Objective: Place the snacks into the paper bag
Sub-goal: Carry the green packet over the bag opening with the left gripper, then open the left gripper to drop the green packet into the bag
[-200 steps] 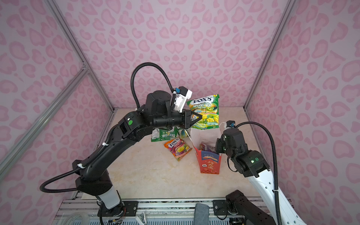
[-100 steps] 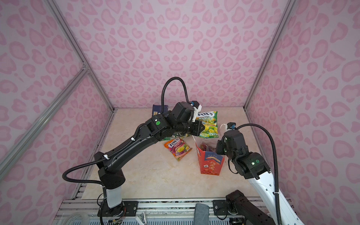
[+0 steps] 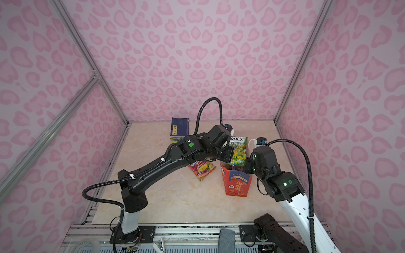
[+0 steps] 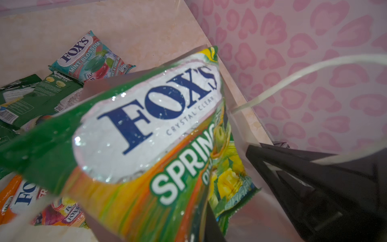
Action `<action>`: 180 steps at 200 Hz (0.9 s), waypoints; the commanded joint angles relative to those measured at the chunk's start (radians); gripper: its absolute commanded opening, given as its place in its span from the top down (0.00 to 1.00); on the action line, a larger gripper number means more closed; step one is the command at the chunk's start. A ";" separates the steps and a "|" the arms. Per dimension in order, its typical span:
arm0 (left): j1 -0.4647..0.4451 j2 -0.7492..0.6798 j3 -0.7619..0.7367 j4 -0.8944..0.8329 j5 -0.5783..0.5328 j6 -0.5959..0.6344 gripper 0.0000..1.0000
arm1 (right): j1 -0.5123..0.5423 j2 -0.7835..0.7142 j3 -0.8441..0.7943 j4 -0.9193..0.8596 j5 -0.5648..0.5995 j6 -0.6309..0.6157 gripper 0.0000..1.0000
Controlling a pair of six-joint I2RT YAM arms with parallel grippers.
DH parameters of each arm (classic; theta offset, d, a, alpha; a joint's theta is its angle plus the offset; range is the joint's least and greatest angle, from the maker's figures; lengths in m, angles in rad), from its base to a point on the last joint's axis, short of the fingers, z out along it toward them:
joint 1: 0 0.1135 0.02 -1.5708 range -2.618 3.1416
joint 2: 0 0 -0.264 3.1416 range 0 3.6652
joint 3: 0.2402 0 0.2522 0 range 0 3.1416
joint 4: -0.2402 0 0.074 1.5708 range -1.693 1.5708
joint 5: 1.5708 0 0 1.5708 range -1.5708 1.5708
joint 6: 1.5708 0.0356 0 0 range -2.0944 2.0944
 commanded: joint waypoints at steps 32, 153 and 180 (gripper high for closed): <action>-0.017 0.052 0.050 -0.027 -0.038 0.017 0.95 | -0.002 -0.004 -0.008 0.014 -0.007 -0.004 1.00; -0.025 0.096 0.073 -0.035 -0.006 0.017 0.76 | -0.003 -0.008 -0.012 0.016 -0.008 -0.005 1.00; -0.026 0.085 0.080 -0.031 0.004 0.020 0.55 | -0.005 -0.010 -0.016 0.018 -0.009 -0.005 1.00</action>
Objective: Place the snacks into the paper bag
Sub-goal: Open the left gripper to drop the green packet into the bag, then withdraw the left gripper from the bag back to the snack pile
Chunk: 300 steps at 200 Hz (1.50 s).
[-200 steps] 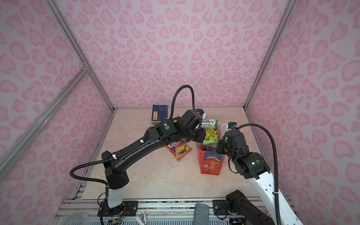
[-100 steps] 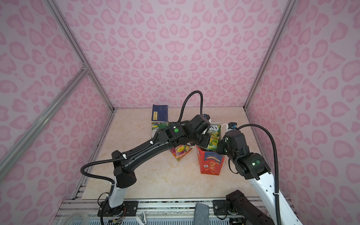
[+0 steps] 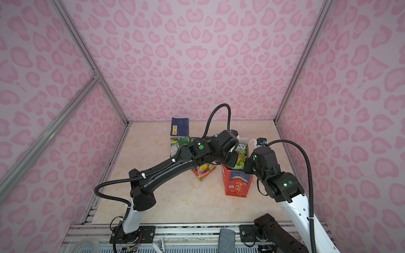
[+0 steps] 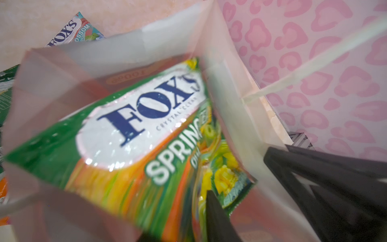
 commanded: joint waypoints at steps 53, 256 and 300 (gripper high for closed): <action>-0.007 -0.078 0.049 0.025 0.033 0.018 0.50 | -0.011 -0.008 -0.013 0.014 -0.009 -0.005 1.00; 0.114 -0.821 -0.551 0.207 -0.026 0.129 0.04 | -0.063 -0.026 0.002 -0.006 -0.061 -0.024 0.54; 0.280 -1.060 -0.841 0.255 -0.008 0.052 0.04 | -0.070 -0.021 0.001 -0.008 -0.073 -0.028 0.33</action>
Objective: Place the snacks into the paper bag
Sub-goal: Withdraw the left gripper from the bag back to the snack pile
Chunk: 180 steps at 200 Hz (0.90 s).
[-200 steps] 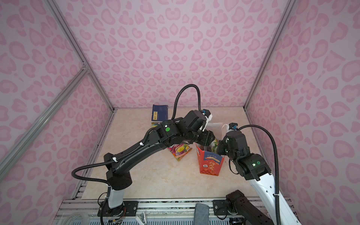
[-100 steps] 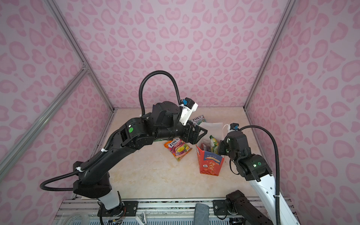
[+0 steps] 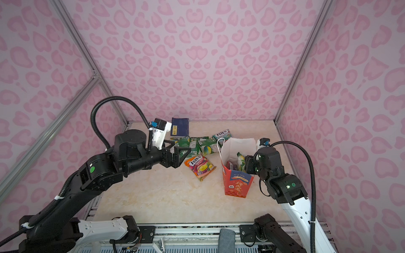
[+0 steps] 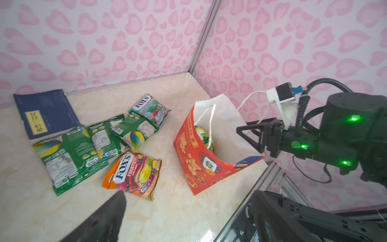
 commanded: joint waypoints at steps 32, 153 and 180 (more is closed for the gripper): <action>0.200 -0.139 -0.253 0.064 0.100 -0.108 0.04 | -0.008 -0.001 0.005 -0.017 -0.005 -0.016 0.22; 0.546 0.325 -0.369 0.240 0.084 -0.138 0.02 | -0.013 -0.019 -0.004 -0.019 -0.035 -0.012 0.08; 0.589 0.520 -0.267 0.248 0.052 -0.111 0.03 | -0.013 -0.018 -0.004 -0.020 -0.031 -0.015 0.07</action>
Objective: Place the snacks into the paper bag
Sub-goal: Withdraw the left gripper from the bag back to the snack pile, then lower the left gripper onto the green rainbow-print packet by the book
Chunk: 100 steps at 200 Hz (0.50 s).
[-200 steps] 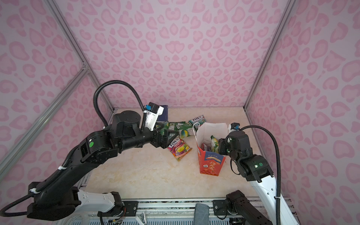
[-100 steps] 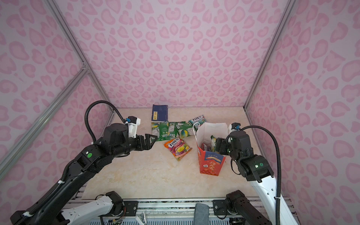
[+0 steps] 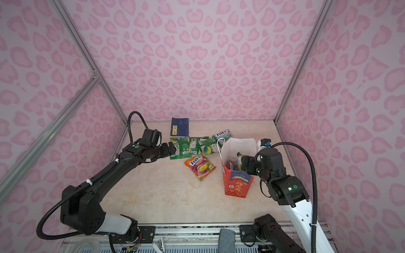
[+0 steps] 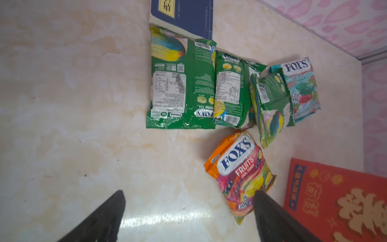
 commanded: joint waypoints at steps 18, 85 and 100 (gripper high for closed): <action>0.069 0.233 0.135 0.048 -0.047 0.043 0.03 | -0.001 0.000 -0.003 -0.021 -0.007 -0.013 0.06; 0.109 0.551 0.364 0.026 -0.010 0.094 0.00 | -0.006 -0.003 0.008 -0.034 -0.007 -0.012 0.07; 0.108 0.590 0.379 0.044 0.031 0.109 0.01 | -0.007 -0.011 -0.001 -0.034 -0.011 -0.008 0.09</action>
